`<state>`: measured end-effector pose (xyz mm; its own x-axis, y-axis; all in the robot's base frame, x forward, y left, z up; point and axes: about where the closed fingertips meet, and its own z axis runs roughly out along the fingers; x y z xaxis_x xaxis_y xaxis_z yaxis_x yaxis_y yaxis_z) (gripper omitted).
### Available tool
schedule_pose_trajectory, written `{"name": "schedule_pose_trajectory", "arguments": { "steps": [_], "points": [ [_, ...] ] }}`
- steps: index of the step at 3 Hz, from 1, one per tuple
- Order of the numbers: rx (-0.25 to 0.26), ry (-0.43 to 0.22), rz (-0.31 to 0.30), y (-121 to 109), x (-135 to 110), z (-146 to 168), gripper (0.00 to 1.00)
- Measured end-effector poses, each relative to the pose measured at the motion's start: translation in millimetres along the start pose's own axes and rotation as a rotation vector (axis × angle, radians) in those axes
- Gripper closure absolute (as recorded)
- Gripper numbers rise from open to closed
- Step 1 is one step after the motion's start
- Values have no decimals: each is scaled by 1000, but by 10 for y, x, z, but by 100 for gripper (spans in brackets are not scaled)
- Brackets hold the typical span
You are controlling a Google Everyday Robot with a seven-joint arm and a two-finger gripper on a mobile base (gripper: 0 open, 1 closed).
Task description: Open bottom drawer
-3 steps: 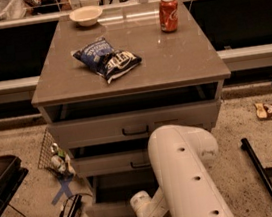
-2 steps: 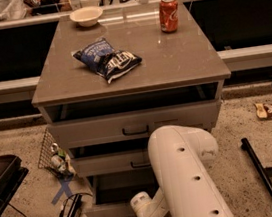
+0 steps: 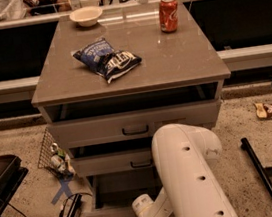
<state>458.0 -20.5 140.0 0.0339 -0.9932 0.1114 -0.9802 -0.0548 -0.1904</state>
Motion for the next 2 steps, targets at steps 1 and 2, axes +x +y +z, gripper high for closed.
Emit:
{"name": "schedule_pose_trajectory", "arguments": {
  "steps": [1,2],
  "points": [
    [-4,-41,-5,221,63,-203,100],
    [13,-112,-34,430,193,-637,100]
  ]
}}
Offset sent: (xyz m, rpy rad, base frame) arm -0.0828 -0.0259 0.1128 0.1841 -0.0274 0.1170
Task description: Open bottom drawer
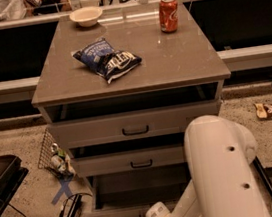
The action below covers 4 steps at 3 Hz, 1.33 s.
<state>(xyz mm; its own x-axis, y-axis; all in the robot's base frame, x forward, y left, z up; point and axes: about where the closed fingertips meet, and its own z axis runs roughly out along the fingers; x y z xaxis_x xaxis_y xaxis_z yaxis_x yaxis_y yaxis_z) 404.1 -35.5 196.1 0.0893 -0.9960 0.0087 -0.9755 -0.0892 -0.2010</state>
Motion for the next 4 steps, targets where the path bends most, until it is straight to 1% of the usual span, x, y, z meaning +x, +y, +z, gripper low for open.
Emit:
{"name": "schedule_pose_trajectory", "arguments": {
  "steps": [1,2,3,4],
  "points": [
    [53,-70,-64,-256,196,-293,100],
    [121,-109,-101,-678,323,-283,100],
    [169,-137,-116,-1072,368,-137,100],
    [186,-128,-105,-1583,445,258,100]
  ]
}}
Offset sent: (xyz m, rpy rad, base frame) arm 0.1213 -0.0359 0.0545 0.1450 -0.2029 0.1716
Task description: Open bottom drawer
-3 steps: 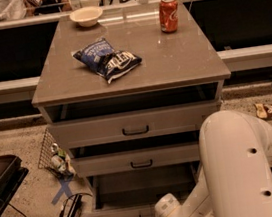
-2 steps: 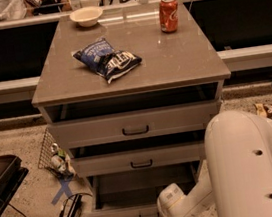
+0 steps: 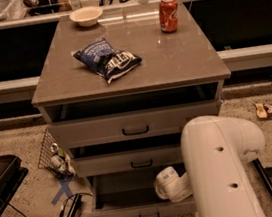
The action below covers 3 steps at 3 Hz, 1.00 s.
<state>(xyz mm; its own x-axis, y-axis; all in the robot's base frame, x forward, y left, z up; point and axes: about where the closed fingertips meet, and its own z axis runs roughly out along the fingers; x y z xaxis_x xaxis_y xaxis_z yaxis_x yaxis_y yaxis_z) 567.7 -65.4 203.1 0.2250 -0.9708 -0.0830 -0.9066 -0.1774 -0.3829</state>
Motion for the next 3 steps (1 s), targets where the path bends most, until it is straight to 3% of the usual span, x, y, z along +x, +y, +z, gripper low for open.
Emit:
{"name": "schedule_pose_trajectory", "arguments": {
  "steps": [1,2,3],
  "points": [
    [-2,10,0,-55,17,46,100],
    [-63,8,10,164,-57,176,100],
    [-150,-26,61,702,-152,235,100]
  ]
}}
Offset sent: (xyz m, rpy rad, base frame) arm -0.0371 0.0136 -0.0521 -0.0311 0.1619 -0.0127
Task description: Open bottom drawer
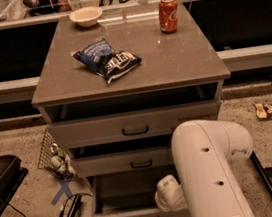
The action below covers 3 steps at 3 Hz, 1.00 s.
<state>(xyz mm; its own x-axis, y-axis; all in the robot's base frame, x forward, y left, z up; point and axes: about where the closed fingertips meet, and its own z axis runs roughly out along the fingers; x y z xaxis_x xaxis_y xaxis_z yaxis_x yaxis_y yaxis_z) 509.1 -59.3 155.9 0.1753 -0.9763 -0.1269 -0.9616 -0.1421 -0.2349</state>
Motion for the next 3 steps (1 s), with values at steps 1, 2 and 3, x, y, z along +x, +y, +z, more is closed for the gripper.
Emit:
{"name": "schedule_pose_trajectory", "arguments": {
  "steps": [1,2,3],
  "points": [
    [0,0,0,-27,-6,-31,100],
    [-37,2,58,451,68,-180,100],
    [-86,-1,99,922,132,-286,82]
  ]
}}
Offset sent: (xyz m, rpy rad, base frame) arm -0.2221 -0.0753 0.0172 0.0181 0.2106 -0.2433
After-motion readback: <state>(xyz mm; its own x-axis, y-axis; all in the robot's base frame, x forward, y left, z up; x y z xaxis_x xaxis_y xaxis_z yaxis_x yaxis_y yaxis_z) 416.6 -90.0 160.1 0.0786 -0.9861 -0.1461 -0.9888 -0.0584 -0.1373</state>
